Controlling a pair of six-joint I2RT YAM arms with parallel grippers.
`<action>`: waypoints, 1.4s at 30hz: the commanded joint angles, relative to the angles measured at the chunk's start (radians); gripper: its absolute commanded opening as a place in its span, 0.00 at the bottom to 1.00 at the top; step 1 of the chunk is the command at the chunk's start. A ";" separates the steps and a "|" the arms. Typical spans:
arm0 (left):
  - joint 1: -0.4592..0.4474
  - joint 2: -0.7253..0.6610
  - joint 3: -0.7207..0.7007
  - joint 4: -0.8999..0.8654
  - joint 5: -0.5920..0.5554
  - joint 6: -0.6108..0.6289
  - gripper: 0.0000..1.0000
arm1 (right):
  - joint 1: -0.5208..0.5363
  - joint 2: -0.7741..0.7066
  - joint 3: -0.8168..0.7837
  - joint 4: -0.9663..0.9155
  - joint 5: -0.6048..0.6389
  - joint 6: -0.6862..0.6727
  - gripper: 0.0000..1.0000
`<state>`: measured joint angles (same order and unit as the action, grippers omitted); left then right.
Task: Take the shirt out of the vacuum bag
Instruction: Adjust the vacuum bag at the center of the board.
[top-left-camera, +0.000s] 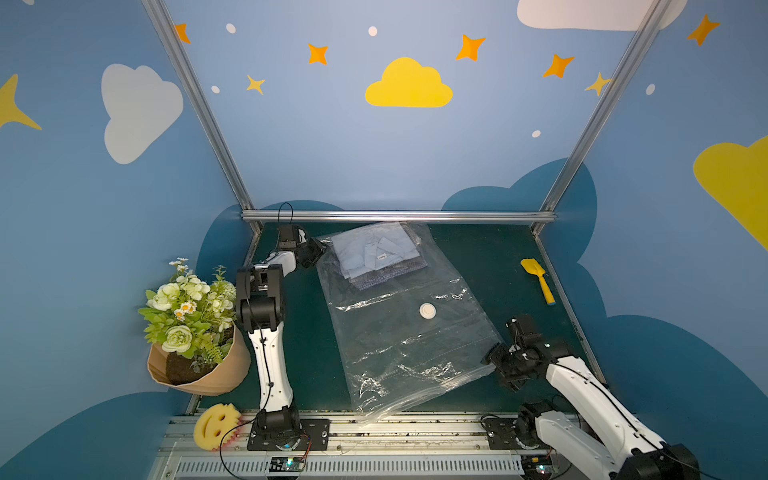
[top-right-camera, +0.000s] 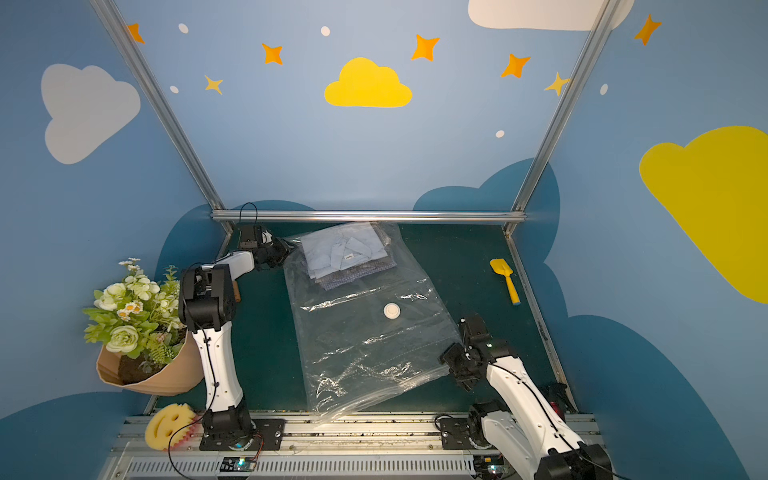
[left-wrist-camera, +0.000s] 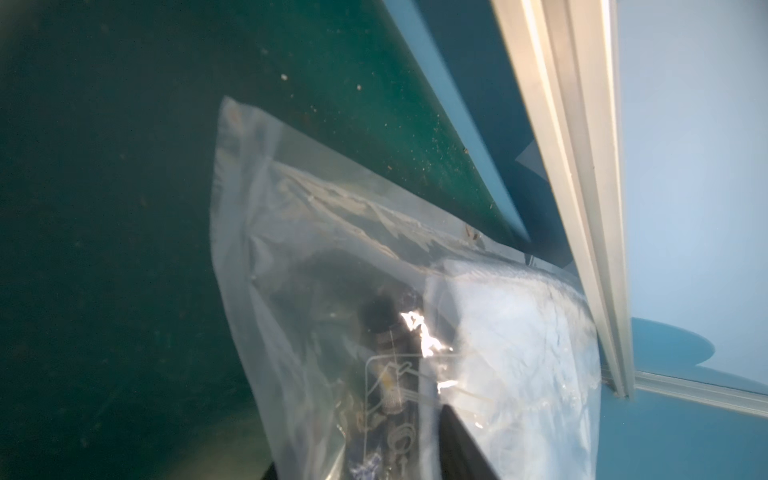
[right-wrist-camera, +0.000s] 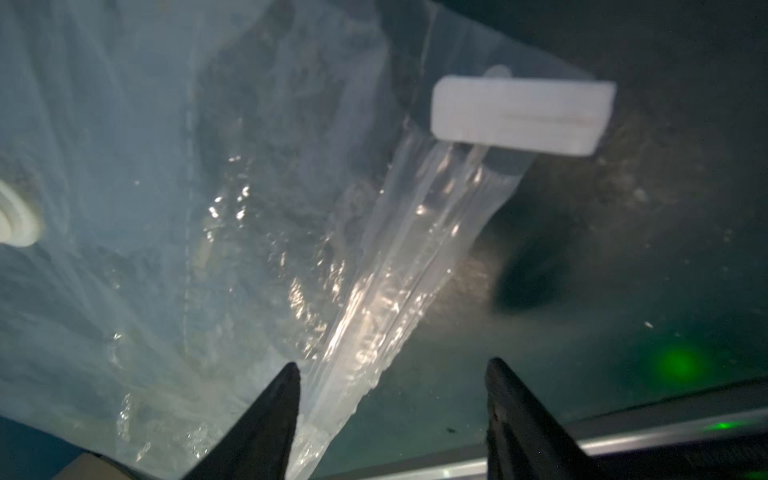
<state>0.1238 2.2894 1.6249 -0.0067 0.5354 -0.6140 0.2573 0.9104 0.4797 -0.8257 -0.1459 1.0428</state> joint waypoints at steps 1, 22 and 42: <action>-0.001 0.016 0.016 -0.019 0.006 0.011 0.30 | -0.007 0.038 -0.028 0.106 0.023 0.030 0.67; 0.153 -0.216 -0.246 0.031 -0.171 -0.023 0.04 | -0.062 0.746 0.358 0.501 -0.165 -0.194 0.13; 0.262 -0.300 -0.341 0.024 -0.304 0.026 0.04 | -0.066 1.367 1.185 0.438 -0.302 -0.328 0.14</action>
<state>0.3729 2.0102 1.2716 0.0078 0.2821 -0.6060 0.1921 2.2265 1.5909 -0.3481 -0.4198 0.7444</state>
